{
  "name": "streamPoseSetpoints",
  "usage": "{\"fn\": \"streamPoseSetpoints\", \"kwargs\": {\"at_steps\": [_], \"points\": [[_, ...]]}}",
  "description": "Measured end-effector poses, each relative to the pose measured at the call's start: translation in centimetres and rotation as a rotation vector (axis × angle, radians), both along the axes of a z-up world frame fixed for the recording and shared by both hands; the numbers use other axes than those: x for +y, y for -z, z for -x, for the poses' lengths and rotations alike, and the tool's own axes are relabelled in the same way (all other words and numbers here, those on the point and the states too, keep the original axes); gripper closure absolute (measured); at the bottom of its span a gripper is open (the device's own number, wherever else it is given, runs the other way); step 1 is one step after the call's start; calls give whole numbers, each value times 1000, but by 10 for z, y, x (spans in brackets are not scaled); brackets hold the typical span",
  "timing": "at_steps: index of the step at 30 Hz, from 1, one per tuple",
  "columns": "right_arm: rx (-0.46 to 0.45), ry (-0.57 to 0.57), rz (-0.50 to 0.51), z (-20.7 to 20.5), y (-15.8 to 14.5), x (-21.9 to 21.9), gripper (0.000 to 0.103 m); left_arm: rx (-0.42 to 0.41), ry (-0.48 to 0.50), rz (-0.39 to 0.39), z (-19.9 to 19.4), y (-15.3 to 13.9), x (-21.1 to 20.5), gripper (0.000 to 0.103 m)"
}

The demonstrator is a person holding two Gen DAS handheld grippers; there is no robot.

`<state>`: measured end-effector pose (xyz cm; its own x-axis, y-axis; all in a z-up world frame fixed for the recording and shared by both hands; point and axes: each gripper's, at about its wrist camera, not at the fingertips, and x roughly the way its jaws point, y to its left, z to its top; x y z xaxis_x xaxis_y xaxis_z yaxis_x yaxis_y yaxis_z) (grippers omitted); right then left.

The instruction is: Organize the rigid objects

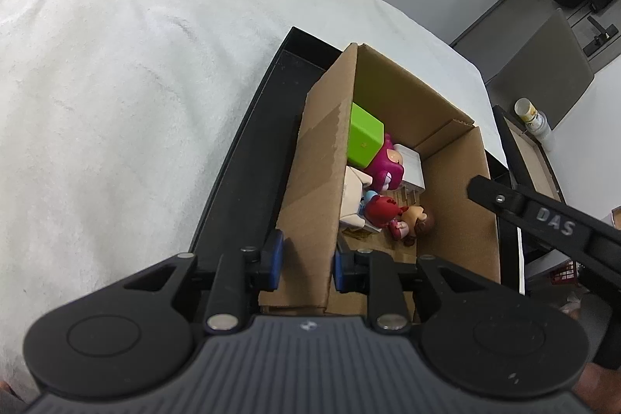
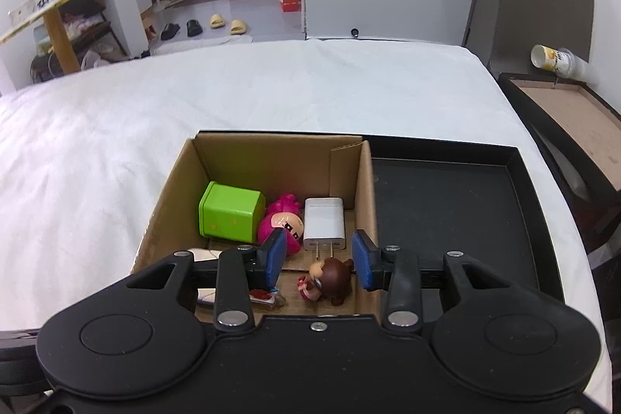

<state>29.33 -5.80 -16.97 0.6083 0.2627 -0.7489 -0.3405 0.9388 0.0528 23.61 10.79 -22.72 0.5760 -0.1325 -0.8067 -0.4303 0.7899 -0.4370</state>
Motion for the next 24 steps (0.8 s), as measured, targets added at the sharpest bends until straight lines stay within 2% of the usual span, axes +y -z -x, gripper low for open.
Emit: {"fn": "streamPoseSetpoints", "kwargs": {"at_steps": [7, 12, 16, 20, 24], "points": [[22, 30, -31, 4, -8, -13, 60, 3, 4, -9, 0, -1, -2, 79], [54, 53, -66, 8, -9, -24, 53, 10, -2, -12, -1, -2, -2, 80], [64, 52, -90, 13, -13, -35, 38, 22, -4, -10, -1, -5, -5, 80], [75, 53, -122, 18, -19, -45, 17, 24, -2, -77, 1, -15, -11, 79], [88, 54, -150, 19, -25, -56, 7, 44, 41, -85, 0, -24, -19, 76]]}}
